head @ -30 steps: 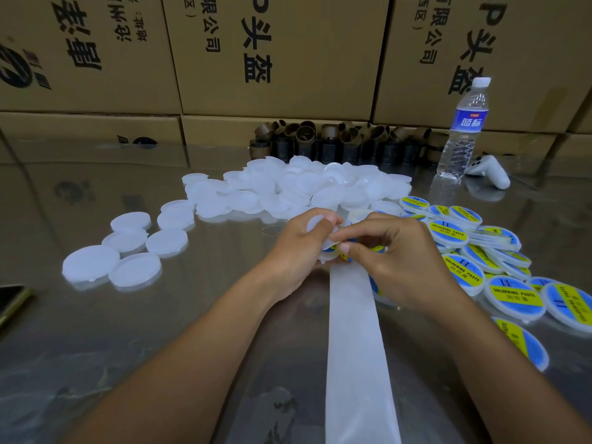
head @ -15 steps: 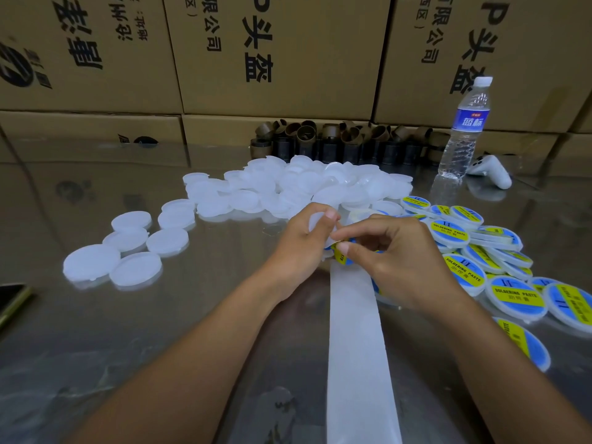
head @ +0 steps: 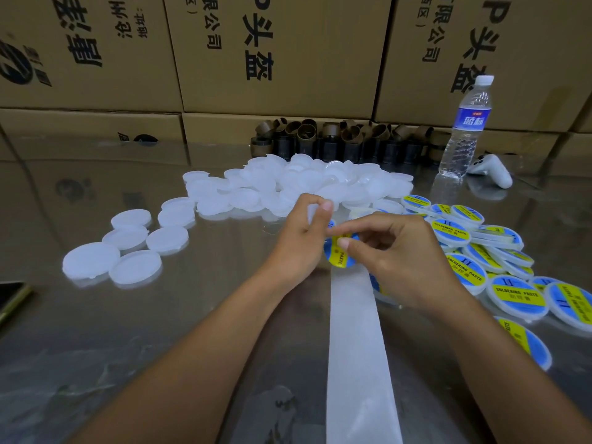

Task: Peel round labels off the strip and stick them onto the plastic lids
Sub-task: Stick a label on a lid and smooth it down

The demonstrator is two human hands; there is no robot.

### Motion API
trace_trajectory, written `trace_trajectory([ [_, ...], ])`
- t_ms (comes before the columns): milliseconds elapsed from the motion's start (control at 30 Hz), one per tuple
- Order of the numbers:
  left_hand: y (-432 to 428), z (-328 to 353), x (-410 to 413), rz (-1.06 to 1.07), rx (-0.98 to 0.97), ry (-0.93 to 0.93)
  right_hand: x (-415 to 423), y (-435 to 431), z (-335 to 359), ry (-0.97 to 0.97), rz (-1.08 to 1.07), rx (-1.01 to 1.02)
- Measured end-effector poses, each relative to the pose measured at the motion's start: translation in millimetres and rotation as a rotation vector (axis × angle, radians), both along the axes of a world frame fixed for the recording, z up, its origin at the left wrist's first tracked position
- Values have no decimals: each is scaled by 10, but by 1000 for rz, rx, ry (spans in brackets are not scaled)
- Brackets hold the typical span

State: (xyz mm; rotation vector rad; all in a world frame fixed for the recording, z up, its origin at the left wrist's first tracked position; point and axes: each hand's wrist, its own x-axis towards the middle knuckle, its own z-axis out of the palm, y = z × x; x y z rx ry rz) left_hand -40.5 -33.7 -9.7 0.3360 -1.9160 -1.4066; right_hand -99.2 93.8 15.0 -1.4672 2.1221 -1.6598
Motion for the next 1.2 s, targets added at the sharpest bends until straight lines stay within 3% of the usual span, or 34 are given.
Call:
trace_trajectory([
  [167,-191,34,91,15,355,-8,-13,17,32,-119,21,-107],
  [300,-174,103,132,-229,771,-1,-8,19,61,-191,69,-148],
  [367,-166,114,146,-326,879,13,-13,26,64,-193,97,-148],
  [633,-71,174,205,-585,761,-224,41,-4,37,-102,251,-79],
  [1200,-32,106,134,-537,659,-229,29,-12,-7,95,139,1],
])
